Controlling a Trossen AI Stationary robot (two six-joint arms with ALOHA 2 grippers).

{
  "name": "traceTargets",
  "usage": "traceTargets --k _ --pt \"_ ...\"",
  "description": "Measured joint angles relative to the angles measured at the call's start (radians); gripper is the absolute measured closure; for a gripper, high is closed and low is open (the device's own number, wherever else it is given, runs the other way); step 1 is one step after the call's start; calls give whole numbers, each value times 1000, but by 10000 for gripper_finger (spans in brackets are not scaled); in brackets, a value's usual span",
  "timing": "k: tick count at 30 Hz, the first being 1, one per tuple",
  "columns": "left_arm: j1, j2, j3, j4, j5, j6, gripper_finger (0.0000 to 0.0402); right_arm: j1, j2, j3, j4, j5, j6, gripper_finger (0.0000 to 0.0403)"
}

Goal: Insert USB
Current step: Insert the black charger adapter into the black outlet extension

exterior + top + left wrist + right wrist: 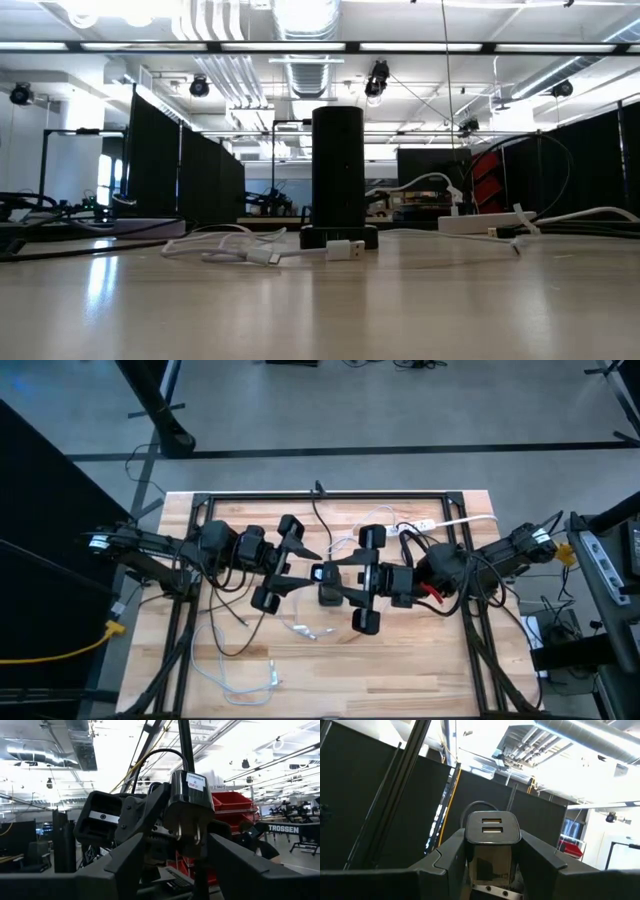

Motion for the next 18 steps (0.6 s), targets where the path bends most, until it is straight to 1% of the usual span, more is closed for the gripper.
traceTargets --k 4,8,13,18 --pt "0 0 0 0 0 0 228 0 0 0 0 0 -1 262" --pt "0 0 0 0 1 1 261 0 0 0 -4 2 2 262" --pt "-5 0 0 0 2 47 301 -5 0 0 -23 4 28 262" --pt "-9 0 0 1 2 71 321 -8 0 0 -25 4 49 262"
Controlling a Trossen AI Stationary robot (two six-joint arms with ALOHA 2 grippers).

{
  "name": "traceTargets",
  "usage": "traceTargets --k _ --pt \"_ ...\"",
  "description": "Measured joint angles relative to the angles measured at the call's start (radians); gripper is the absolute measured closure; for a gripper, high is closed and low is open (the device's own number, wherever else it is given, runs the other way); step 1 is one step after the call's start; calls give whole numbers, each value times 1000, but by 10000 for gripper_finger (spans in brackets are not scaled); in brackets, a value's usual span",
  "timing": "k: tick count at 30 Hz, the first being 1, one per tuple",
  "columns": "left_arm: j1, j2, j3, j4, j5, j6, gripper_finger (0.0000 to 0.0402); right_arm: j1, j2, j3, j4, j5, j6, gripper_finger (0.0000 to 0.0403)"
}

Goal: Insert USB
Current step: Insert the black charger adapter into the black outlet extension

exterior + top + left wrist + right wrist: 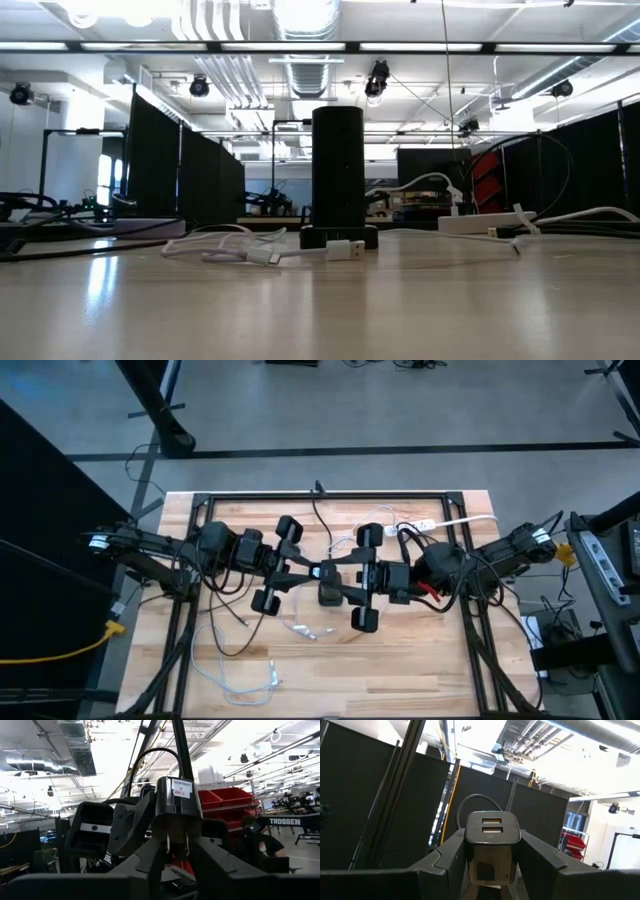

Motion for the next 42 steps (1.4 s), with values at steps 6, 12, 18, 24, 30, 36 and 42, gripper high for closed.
traceTargets --k 6,12,18,24,30,36,42 --pt "0 0 0 -2 0 1 335 0 0 0 0 1 0 262" --pt "0 0 0 -9 0 0 338 0 0 0 -2 2 11 262" --pt "0 -3 0 -26 -4 -4 338 3 -1 0 -2 60 100 262" --pt "2 -14 0 -47 -11 -25 338 6 -30 -1 -60 106 202 234" --pt "1 -23 1 -74 -7 -26 338 11 -58 -1 -118 116 218 144" --pt "1 -28 1 -103 -6 -25 339 20 -84 -1 -171 116 243 109" --pt "2 -50 1 -162 -13 1 339 26 -144 -1 -287 116 377 114"
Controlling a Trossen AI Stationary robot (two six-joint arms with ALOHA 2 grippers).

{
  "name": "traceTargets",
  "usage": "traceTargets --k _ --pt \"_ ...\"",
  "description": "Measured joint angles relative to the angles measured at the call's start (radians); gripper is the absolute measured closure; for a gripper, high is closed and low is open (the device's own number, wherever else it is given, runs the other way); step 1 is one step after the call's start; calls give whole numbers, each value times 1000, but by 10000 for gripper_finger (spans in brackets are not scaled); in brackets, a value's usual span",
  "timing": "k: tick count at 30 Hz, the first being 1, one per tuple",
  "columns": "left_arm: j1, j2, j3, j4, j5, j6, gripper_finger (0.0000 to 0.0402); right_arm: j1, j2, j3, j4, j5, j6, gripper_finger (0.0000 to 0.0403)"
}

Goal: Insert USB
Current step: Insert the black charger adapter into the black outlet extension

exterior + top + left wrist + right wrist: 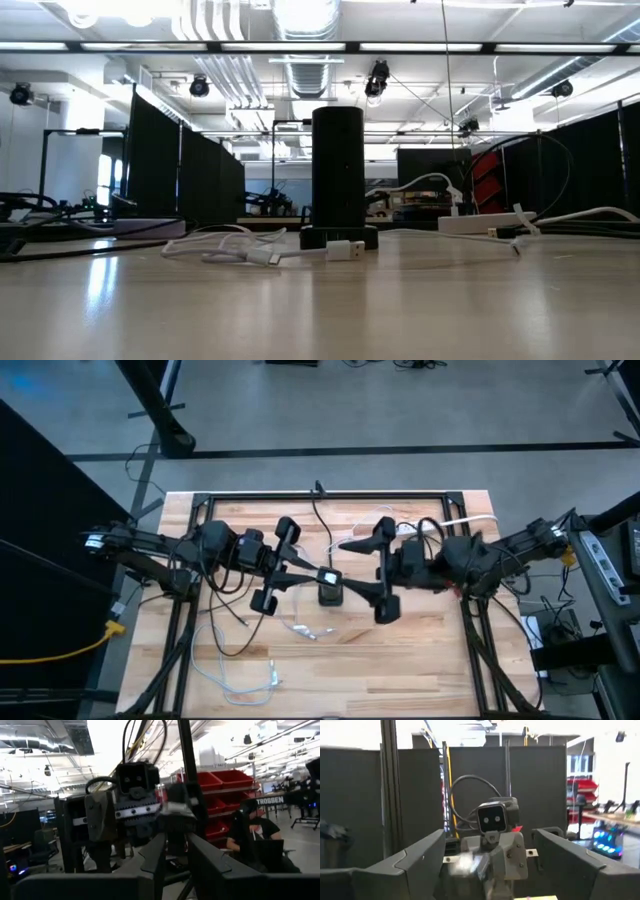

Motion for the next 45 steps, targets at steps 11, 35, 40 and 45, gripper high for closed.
traceTargets --k 11,35,40,45 --pt "10 -8 0 -20 -59 6 369 0 -19 0 -86 -2 43 148" --pt "17 -49 0 -76 -173 -20 369 0 -43 0 -334 -2 308 197" --pt "16 -52 0 -72 -123 34 369 0 -25 0 -327 -2 445 204" --pt "16 -63 0 -8 -40 63 369 -1 -3 0 -277 -5 600 204"
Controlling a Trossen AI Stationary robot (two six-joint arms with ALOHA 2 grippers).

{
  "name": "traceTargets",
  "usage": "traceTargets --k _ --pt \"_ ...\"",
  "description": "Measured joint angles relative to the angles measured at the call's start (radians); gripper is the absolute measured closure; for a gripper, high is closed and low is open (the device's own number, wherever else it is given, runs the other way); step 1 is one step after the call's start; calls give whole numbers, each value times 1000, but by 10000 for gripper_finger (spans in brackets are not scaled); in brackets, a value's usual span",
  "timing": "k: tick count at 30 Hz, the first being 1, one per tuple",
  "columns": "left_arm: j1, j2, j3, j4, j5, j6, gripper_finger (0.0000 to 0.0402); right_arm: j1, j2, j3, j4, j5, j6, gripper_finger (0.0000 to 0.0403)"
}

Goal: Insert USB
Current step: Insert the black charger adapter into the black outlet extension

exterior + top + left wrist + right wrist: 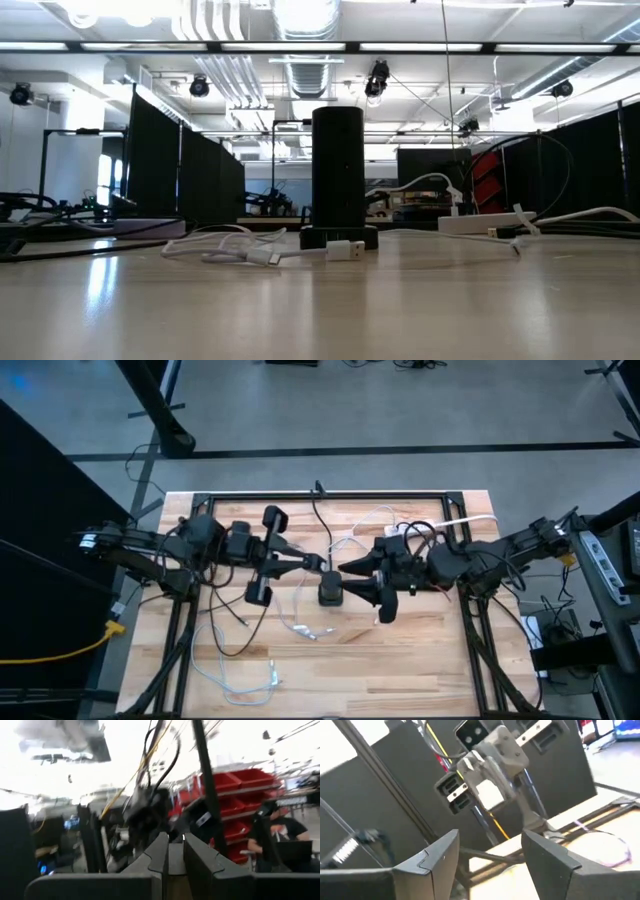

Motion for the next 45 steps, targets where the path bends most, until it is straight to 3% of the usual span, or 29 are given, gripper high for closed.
traceTargets --k 5,10,19,24,34,45 --pt "0 -38 0 79 26 31 369 -8 27 0 211 -59 10 204" --pt "0 -72 0 214 26 61 369 -63 84 0 494 -219 -5 203" --pt "0 -62 46 246 156 125 369 -219 237 0 773 -336 427 203" --pt "0 -61 46 237 176 164 369 -241 335 0 1013 -367 523 194" --pt "0 -60 46 177 182 171 369 -248 426 145 1026 -478 468 153" --pt "0 -60 46 158 183 170 369 -255 430 207 871 -478 443 119"
